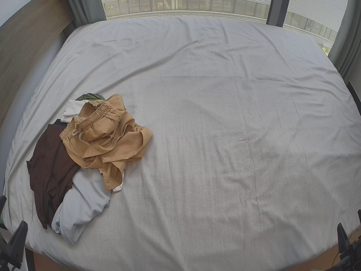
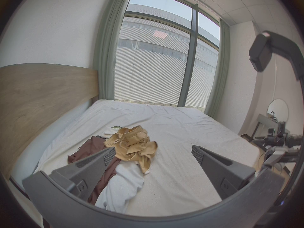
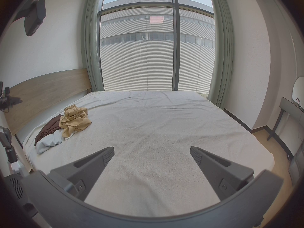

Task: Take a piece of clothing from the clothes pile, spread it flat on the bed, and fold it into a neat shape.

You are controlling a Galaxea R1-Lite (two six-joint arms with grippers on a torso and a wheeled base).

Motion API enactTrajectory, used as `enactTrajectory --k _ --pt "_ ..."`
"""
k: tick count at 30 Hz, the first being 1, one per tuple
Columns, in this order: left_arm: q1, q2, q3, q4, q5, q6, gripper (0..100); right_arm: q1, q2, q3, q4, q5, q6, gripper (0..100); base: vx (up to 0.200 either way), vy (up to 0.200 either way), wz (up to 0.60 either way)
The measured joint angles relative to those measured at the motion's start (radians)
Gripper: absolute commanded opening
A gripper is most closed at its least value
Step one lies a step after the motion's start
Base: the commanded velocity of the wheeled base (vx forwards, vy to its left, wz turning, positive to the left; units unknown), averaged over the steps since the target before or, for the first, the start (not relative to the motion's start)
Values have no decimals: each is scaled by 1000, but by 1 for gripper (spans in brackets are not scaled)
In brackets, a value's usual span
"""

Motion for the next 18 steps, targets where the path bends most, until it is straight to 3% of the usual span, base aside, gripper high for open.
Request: enactTrajectory --k 10,18 --pt "-123 309 -202 5 -36 -18 100 0 0 0 0 0 4 100 0 0 0" --pt "-161 499 -264 -36 -60 -20 100 0 0 0 0 -1 5 100 0 0 0"
